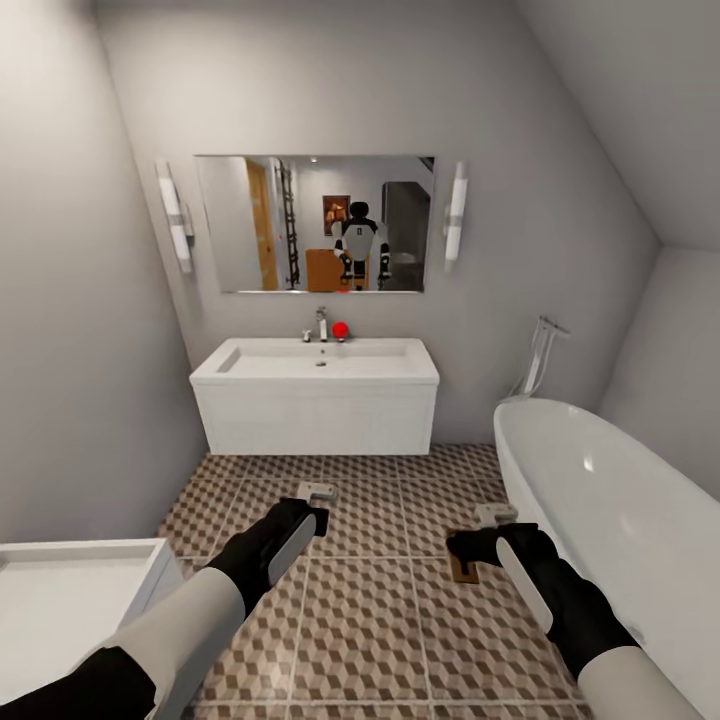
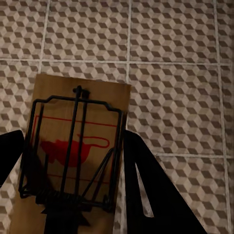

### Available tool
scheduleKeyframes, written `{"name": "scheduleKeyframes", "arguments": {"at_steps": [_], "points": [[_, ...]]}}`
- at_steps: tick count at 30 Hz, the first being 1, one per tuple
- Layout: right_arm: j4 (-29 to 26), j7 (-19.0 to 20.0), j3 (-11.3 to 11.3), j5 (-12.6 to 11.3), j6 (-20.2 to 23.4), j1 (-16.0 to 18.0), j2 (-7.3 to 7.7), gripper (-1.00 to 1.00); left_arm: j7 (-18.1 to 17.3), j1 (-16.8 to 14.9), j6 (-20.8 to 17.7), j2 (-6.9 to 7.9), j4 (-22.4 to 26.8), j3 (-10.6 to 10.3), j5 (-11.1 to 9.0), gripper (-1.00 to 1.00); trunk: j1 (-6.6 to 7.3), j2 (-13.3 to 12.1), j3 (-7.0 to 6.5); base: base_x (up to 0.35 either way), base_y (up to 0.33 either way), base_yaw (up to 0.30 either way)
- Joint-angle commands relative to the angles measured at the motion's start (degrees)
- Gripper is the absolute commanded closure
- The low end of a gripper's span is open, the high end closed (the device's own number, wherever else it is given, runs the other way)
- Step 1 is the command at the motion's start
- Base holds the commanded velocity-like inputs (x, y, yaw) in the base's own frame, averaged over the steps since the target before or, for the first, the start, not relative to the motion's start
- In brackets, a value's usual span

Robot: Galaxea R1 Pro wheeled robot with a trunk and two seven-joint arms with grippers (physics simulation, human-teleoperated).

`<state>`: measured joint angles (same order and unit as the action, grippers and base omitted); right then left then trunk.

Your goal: Take the four mousetraps from the cabinet in the bathroom and place them on the bathroom floor. Make sure all four end up on the same floor surface, and ensure that at least two of them are either under or directly next to the same bathroom sink.

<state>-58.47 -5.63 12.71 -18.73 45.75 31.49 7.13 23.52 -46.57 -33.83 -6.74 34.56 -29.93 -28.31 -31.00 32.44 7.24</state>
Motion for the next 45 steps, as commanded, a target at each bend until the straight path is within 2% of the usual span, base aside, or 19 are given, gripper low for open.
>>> {"name": "scheduleKeyframes", "arguments": {"at_steps": [1,14,28,34,40,45], "points": [[-0.1,-0.7,0.2,-0.8,0.1,0.1,0.07,1.00,0.5,-0.1,-0.2,0.04,0.1,-0.3,-0.4,1.00,-0.05,0.1,0.11,0.234,-0.145,0.000],[-0.1,-0.8,0.4,-0.8,0.1,0.1,-0.01,1.00,0.5,-0.1,-0.2,0.05,0.1,-0.3,-0.5,1.00,-0.05,0.1,0.11,0.248,-0.125,0.000],[0.0,-0.9,0.8,-0.8,0.1,0.1,-0.01,1.00,0.5,-0.1,-0.2,0.04,0.1,-0.3,-0.4,1.00,-0.05,0.1,0.11,0.282,0.082,0.000],[0.0,-0.9,0.8,-0.8,0.1,0.1,-0.01,1.00,0.5,0.0,-0.3,-0.08,0.2,-0.3,-0.2,1.00,-0.05,0.1,0.11,0.108,0.025,0.000],[0.0,-1.0,0.8,-0.8,0.1,0.1,-0.01,1.00,0.5,0.0,-3.3,0.09,0.6,-0.4,-0.3,1.00,-0.05,0.1,0.11,0.019,0.004,0.000],[0.1,-1.0,0.8,-0.8,0.1,0.1,-0.01,1.00,0.7,0.0,-4.2,0.07,1.2,-0.3,-0.3,1.00,-0.05,0.1,0.11,0.004,0.001,0.000]]}}
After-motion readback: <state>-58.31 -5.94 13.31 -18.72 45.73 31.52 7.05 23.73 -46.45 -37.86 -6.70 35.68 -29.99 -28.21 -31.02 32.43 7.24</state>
